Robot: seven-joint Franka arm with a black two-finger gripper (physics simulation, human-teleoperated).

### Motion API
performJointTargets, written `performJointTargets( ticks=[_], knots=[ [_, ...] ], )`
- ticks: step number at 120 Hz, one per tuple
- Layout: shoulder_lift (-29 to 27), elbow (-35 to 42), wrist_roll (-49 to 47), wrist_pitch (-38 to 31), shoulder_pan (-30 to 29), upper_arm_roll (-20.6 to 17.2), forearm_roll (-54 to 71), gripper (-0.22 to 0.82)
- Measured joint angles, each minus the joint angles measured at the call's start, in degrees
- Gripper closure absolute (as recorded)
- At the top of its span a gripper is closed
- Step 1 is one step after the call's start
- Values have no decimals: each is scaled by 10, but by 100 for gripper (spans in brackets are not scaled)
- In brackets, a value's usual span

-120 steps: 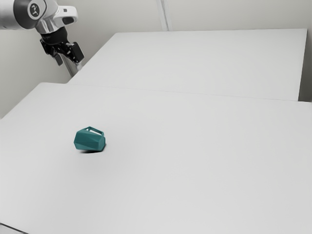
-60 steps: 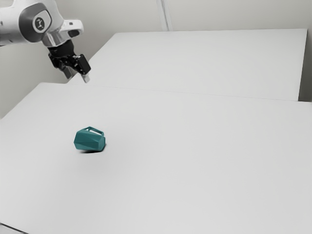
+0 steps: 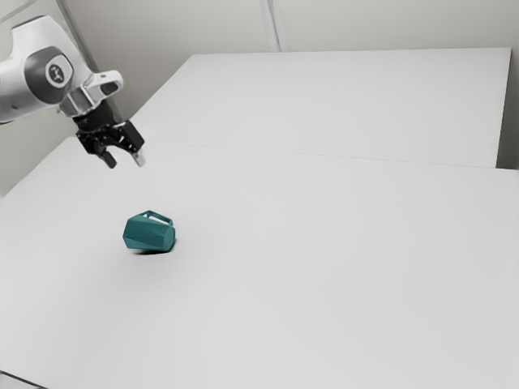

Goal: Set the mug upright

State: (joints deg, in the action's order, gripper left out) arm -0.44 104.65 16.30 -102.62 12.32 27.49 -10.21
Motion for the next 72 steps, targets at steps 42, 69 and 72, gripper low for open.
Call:
performJointTargets(
  ticks=[42, 69, 72],
  knots=[
    [47, 36, 82, -5, -56, 73, -132, 2],
    [117, 33, 170, -2, -123, 89, -258, 2],
    [125, 33, 181, -1, -126, 89, -273, 2]
  ],
)
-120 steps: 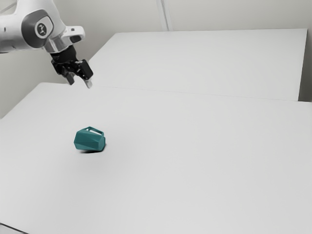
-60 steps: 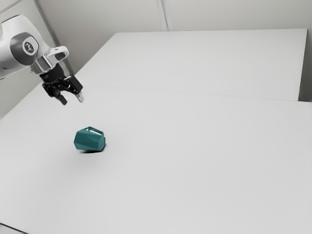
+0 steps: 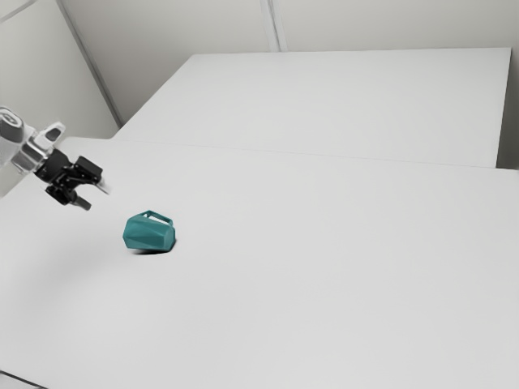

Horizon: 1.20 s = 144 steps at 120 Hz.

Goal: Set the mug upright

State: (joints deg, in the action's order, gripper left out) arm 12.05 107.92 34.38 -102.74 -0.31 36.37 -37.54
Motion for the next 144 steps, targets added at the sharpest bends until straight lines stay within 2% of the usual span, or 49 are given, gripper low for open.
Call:
performJointTargets(
  ticks=[24, 47, 92, 144],
  knots=[
    [46, -2, 81, 6, -13, -1, -97, 2],
    [85, -2, 144, 43, -26, -1, -155, 2],
    [119, -3, 226, 114, -42, -1, -205, 2],
    [159, -23, 275, 141, -45, -4, -235, 2]
  ],
)
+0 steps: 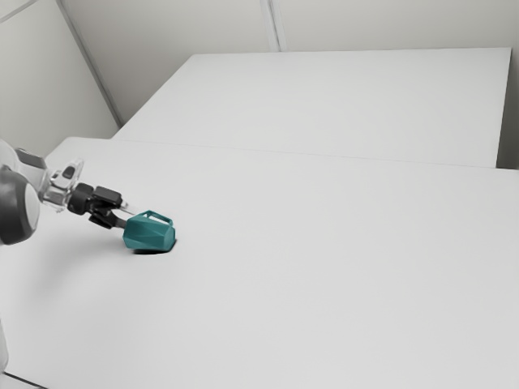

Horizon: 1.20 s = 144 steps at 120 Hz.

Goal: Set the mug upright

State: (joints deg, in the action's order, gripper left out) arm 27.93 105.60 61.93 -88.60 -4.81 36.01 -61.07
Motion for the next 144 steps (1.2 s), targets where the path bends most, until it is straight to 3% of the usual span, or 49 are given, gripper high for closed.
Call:
performJointTargets(
  ticks=[25, 61, 86, 144],
  knots=[
    [9, 0, 13, 5, 1, -7, -14, 7],
    [13, 1, 25, 7, 1, -12, -26, 46],
    [11, 0, 30, 11, 4, -14, -34, 63],
    [-36, 1, 35, 20, 42, -11, -45, 76]
  ],
)
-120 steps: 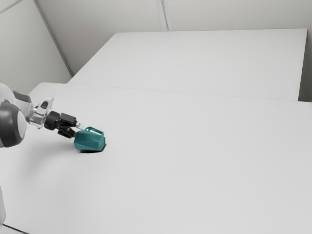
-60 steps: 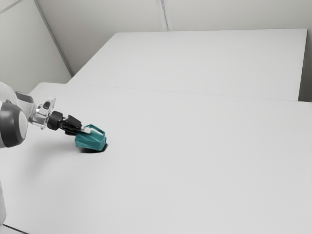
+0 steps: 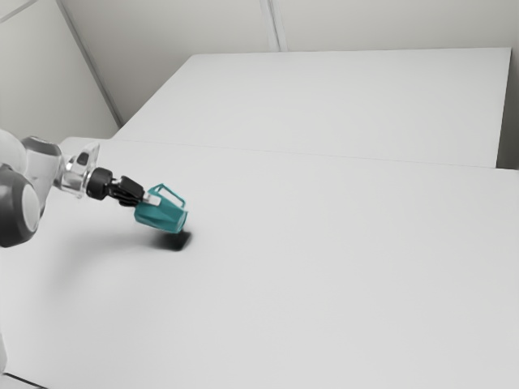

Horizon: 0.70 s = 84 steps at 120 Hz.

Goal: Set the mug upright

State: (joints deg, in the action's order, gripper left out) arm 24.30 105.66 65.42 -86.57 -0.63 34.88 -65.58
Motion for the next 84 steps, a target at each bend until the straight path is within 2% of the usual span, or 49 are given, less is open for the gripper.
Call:
performJointTargets(
  ticks=[25, 53, 84],
  knots=[
    [-44, -3, -18, -26, 28, -13, 28, 77],
    [-83, -13, -68, -116, 42, -79, 151, 77],
    [-113, -42, -151, -229, 42, -181, 371, 77]
  ],
)
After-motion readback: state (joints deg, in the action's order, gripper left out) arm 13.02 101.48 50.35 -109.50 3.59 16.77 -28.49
